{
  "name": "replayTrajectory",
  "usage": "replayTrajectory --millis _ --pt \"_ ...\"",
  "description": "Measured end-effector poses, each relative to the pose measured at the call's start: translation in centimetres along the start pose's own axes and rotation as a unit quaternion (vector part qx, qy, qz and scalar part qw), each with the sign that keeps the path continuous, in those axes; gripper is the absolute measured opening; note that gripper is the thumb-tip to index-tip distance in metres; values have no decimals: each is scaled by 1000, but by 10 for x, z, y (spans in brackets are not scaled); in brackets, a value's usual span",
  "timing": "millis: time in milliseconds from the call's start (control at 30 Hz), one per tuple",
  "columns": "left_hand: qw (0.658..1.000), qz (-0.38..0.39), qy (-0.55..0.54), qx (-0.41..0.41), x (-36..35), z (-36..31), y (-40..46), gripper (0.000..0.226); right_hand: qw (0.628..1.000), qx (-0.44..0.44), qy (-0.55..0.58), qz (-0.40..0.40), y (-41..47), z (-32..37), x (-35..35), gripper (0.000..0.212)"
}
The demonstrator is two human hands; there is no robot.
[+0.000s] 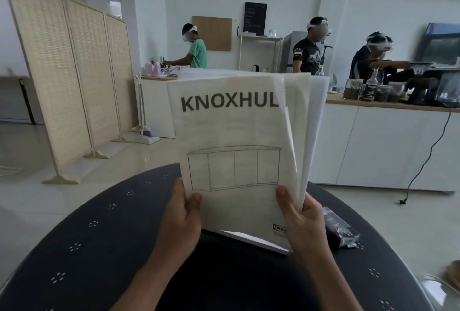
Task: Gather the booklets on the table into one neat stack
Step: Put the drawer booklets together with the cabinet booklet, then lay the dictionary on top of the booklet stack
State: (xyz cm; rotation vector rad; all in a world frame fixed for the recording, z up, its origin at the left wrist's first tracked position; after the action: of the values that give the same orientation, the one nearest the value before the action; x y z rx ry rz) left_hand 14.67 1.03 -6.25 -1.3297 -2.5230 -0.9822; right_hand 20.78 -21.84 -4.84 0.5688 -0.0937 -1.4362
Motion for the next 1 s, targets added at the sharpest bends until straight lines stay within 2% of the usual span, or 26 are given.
replayTrajectory --millis 67,200,267,400,467,533,667,733,833,933,1000 --pt "1000 -12 9 -11 3 0 2 12 1000 -6 11 6 2 -2 1 19" --pt "998 55 10 42 -7 7 -2 41 999 -39 3 18 -1 -13 -1 17" --pt "998 54 7 35 -8 9 -1 31 999 -31 -2 17 -1 -13 -1 15" --pt "994 105 24 30 -12 13 2 26 999 -24 -28 -19 2 -16 9 9" --pt "990 123 46 43 -15 20 2 19 998 -21 -37 -40 3 -20 15 14" --pt "984 147 80 55 -20 27 1 15 997 -13 -34 -71 6 -22 22 15" --pt "946 206 252 1 -31 33 -5 41 990 -4 -18 -137 10 -22 40 14" --pt "935 198 292 -18 -31 31 -4 43 986 -3 -8 -167 10 -22 48 14" --pt "938 158 307 -7 -27 27 1 51 979 -10 -4 -205 9 -21 54 15" --pt "928 88 362 0 -21 18 4 42 976 -14 -9 -215 9 -22 56 13" --pt "916 54 397 18 -15 15 6 47 977 -18 -17 -213 10 -24 56 12"
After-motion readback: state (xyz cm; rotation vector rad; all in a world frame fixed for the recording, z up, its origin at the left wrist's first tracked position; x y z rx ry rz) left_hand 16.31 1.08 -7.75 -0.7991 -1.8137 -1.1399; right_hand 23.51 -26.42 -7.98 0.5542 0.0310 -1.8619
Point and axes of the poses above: each hand's wrist, its own y-axis towards the middle knuckle, its own x-axis out of the back of the hand, z = x × y, the point moved 5 cm from there along y, towards the middle knuckle, and after that the axes turned 10 degrees about y, right-handed, at the moved point
